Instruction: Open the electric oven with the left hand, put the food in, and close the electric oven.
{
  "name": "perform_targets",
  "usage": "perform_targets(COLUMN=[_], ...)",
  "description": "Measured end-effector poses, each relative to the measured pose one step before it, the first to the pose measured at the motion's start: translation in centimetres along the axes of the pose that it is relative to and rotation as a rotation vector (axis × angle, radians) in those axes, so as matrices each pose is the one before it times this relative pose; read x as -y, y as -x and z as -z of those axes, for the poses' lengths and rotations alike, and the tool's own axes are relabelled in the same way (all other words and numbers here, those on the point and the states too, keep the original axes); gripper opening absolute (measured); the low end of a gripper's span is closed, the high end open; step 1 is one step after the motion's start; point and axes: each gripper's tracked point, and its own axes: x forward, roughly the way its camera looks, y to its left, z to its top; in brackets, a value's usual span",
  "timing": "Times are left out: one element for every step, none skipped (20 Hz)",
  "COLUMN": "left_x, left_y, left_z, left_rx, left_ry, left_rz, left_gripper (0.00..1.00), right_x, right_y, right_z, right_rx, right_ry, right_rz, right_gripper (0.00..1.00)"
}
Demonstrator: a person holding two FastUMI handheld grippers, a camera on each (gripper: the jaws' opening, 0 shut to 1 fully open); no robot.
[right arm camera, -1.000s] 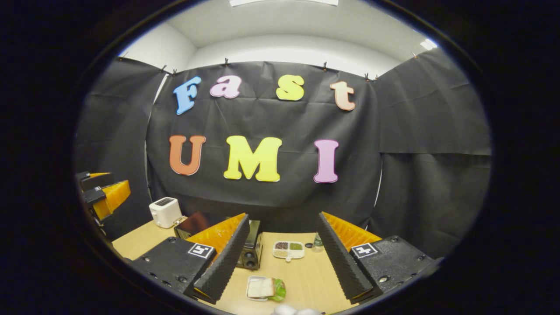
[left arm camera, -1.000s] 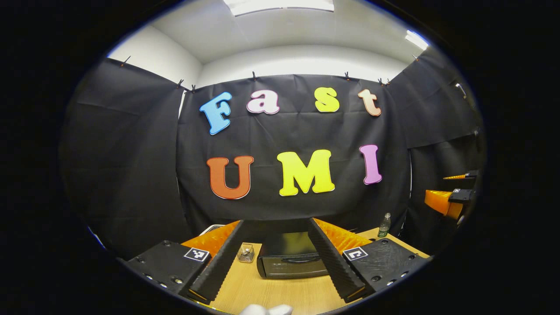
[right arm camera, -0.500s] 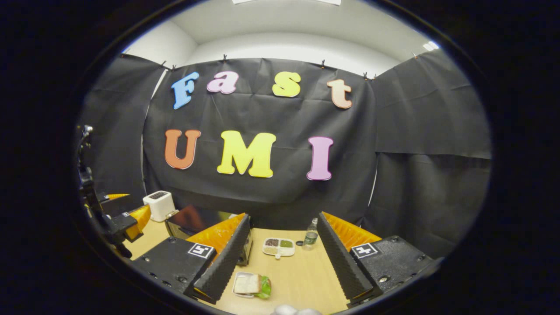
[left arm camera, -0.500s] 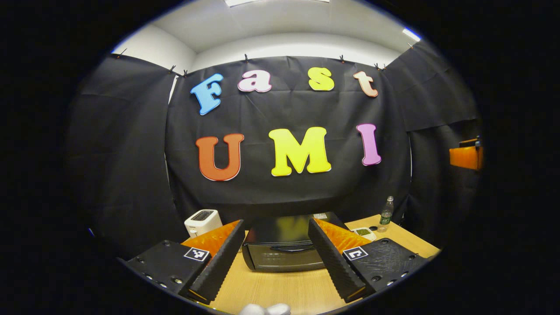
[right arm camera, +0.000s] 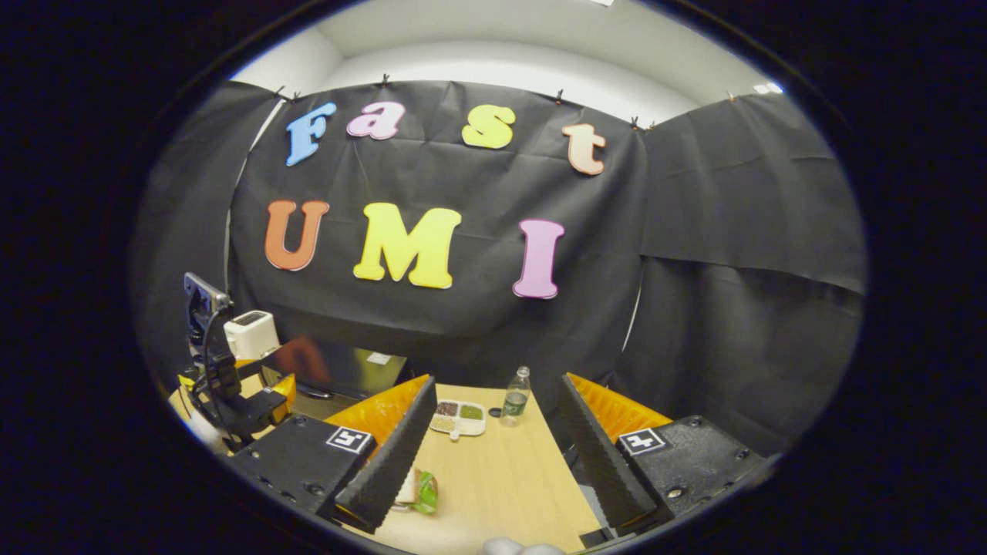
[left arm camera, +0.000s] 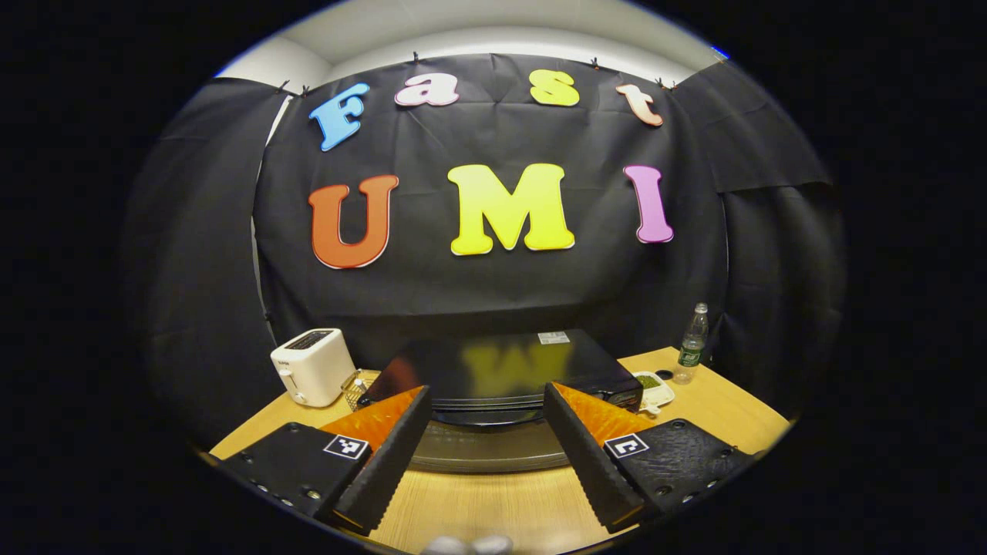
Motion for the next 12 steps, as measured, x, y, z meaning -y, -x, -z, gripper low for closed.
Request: perform_targets(left_x=[0.183, 0.018, 0.086, -0.097, 0.106, 0.156, 0.029, -0.122, -0.115, 0.026, 0.019, 0.003], left_y=[-0.889, -0.922, -0.93, -0.753, -0.716, -0.427, -0.702, -0.34, -0.25, -0.094, -0.061, -0.081], left_z=[0.692, 0.421, 0.41, 0.376, 0.245, 0.505, 0.295, 0.185, 0.329, 0.202, 0.115, 0.019], left_rx=[-0.01561, -0.0108, -0.00961, -0.01055, -0.00481, -0.01939, -0.00886, -0.00363, -0.00781, -0.00231, -0.00382, -0.00253], left_ry=[0.00454, -0.00164, -0.00563, -0.00594, -0.00425, -0.00004, -0.00643, -0.01106, -0.00602, -0.00012, 0.00328, 0.00486], left_rz=[0.00332, 0.00132, 0.0009, -0.00156, 0.00269, 0.00174, 0.00217, -0.00205, -0.0026, 0.0044, 0.00491, 0.00404], left_gripper=[0.95, 0.95, 0.95, 0.95, 0.95, 0.95, 0.88, 0.95, 0.95, 0.95, 0.96, 0.97], right_x=[0.119, 0.1, 0.051, 0.029, -0.079, -0.205, -0.134, -0.116, 0.037, -0.049, -0.018, -0.074], right_y=[-0.267, -0.317, -0.408, -0.245, -0.248, -0.167, -0.105, -0.121, -0.05, -0.102, -0.015, -0.057], right_z=[0.383, 0.248, 0.338, 0.116, 0.203, 0.033, 0.114, 0.03, 0.072, -0.035, 0.076, 0.105], right_rx=[-0.00992, -0.009, -0.00615, -0.0078, -0.00539, -0.00505, -0.00301, -0.0019, 0.0001, -0.00113, -0.00125, -0.00376], right_ry=[-0.00912, -0.00712, -0.00719, -0.00586, -0.00819, -0.00319, 0.00151, 0.00357, 0.00546, 0.00291, 0.00048, -0.0039], right_rz=[0.00441, 0.00602, 0.005, 0.00716, 0.00154, -0.00238, -0.00059, 0.00186, 0.00033, 0.00065, -0.00005, -0.00019], right_gripper=[1.0, 1.0, 1.0, 1.0, 1.0, 1.0, 1.0, 1.0, 1.0, 1.0, 1.0, 1.0])
